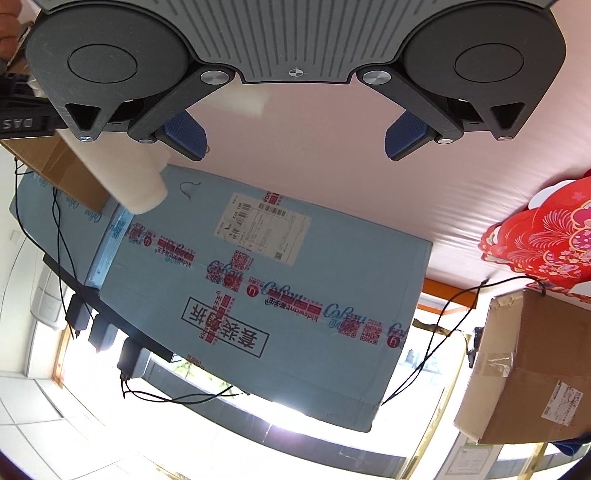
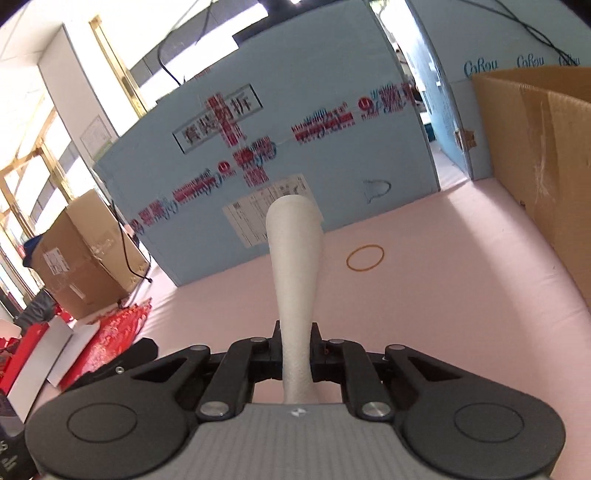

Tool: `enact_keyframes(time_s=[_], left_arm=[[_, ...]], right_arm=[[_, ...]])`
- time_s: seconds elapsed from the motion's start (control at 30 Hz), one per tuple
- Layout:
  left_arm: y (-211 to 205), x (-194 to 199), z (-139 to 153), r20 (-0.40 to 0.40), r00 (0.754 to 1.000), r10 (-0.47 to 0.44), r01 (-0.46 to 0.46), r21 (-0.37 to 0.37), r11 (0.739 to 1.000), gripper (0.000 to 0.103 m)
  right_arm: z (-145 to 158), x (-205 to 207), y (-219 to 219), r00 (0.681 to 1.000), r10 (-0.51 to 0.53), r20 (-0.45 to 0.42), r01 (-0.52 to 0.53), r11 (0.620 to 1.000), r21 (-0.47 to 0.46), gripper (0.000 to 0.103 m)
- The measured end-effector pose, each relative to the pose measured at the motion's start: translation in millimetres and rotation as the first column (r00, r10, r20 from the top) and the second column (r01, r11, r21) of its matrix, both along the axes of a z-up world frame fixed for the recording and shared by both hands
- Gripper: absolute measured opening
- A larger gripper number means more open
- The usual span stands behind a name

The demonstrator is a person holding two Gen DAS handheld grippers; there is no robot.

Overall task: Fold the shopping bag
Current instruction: 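Close the right gripper on the edge of the white fabric, then lift and pull the fabric with the right gripper to unroll it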

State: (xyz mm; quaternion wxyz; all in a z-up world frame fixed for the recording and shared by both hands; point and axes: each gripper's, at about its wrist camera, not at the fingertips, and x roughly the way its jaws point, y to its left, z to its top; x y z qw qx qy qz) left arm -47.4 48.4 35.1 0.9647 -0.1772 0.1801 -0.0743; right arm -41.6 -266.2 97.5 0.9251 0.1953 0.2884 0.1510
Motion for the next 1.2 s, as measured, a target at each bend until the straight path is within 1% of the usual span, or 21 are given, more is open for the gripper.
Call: enact_keyframes(time_s=[0.07,0.13,0.17,0.2,0.27,0.33,0.37,0.4,0.47,0.53,0.63,0.7,0.73,0.77,0.83,0.87,0.93,0.97,1.03,1.2], left_arm=[[-1.2,1.9,-0.3,-0.026,0.999,-0.029,0.029,-0.005,1.000,0.103],[-8.0,5.9,-1.7,-0.084,0.990,-0.114,0.114,-0.007,0.993,0.103],[-14.0,6.9,-2.0,-0.111,0.981,-0.162,0.162,-0.006,0.987,0.103],[-21.7,4.8,-1.8,-0.125,0.970,-0.207,0.209,0.006,0.978,0.103],[-45.7,-8.7,-0.3,-0.137,0.933,-0.334,0.344,0.055,0.937,0.103],[-58.2,-22.7,4.7,-0.114,0.916,-0.385,0.396,0.091,0.914,0.103],[-60.4,-28.6,7.3,-0.103,0.919,-0.381,0.391,0.100,0.915,0.103],[-61.2,-34.0,9.4,-0.095,0.927,-0.362,0.371,0.104,0.923,0.103],[-54.6,-42.9,15.7,-0.079,0.954,-0.291,0.298,0.108,0.948,0.103],[-46.5,-48.9,19.2,-0.073,0.966,-0.248,0.255,0.103,0.962,0.103],[-32.8,-55.4,23.6,-0.080,0.980,-0.181,0.188,0.094,0.978,0.103],[-26.5,-55.9,26.0,-0.087,0.985,-0.151,0.159,0.093,0.983,0.103],[-22.7,-56.7,26.0,-0.092,0.987,-0.133,0.141,0.094,0.985,0.103],[-20.3,-57.3,26.3,-0.094,0.988,-0.120,0.129,0.096,0.987,0.103],[-18.8,-58.6,26.4,-0.095,0.991,-0.096,0.106,0.109,0.988,0.103],[-19.0,-59.4,26.6,-0.094,0.992,-0.085,0.096,0.117,0.988,0.103],[-22.4,-62.6,28.3,-0.086,0.993,-0.076,0.087,0.135,0.987,0.103],[-24.9,-64.8,29.1,-0.079,0.994,-0.081,0.092,0.141,0.986,0.103],[-30.0,-70.2,30.6,-0.070,0.993,-0.098,0.107,0.148,0.983,0.103],[-48.7,-77.7,35.5,-0.064,0.990,-0.124,0.133,0.164,0.977,0.103]], right_arm=[[15.1,-12.9,-10.2,0.999,-0.020,0.038,0.020,1.000,0.008,0.011],[31.2,-24.4,-20.7,0.996,-0.045,0.077,0.042,0.998,0.035,0.011],[37.7,-29.0,-23.9,0.994,-0.060,0.095,0.056,0.997,0.045,0.011],[44.5,-33.5,-27.0,0.990,-0.078,0.115,0.073,0.996,0.045,0.011],[55.7,-39.0,-30.2,0.984,-0.108,0.143,0.107,0.994,0.017,0.011],[63.2,-36.2,-25.9,0.978,-0.148,0.145,0.159,0.985,-0.066,0.011],[63.8,-32.1,-21.9,0.977,-0.159,0.145,0.175,0.979,-0.103,0.012],[62.9,-27.1,-17.1,0.976,-0.165,0.145,0.185,0.973,-0.136,0.012],[56.7,-16.1,-10.9,0.978,-0.167,0.127,0.188,0.967,-0.174,0.012],[44.1,3.8,-1.4,0.984,-0.158,0.079,0.170,0.968,-0.182,0.012],[26.5,26.8,20.6,0.991,-0.135,0.017,0.136,0.977,-0.163,0.016],[17.8,31.3,32.7,0.995,-0.102,-0.013,0.099,0.985,-0.138,0.036],[13.5,33.9,38.1,0.996,-0.077,-0.041,0.072,0.992,-0.108,0.062],[11.4,34.0,40.5,0.997,-0.059,-0.058,0.054,0.995,-0.084,0.078],[10.3,28.2,41.5,0.999,-0.015,-0.051,0.014,1.000,-0.027,0.080],[11.4,24.9,40.4,0.999,0.000,-0.042,-0.001,1.000,-0.019,0.081],[14.0,16.6,34.9,0.999,0.006,-0.040,-0.008,1.000,-0.028,0.083],[15.2,10.5,28.8,0.999,0.004,-0.042,-0.005,1.000,-0.031,0.086],[14.9,0.9,17.6,0.999,0.003,-0.043,-0.004,0.999,-0.032,0.087],[5.3,-32.2,-21.1,0.998,-0.023,-0.053,0.020,0.998,-0.059,0.087]])
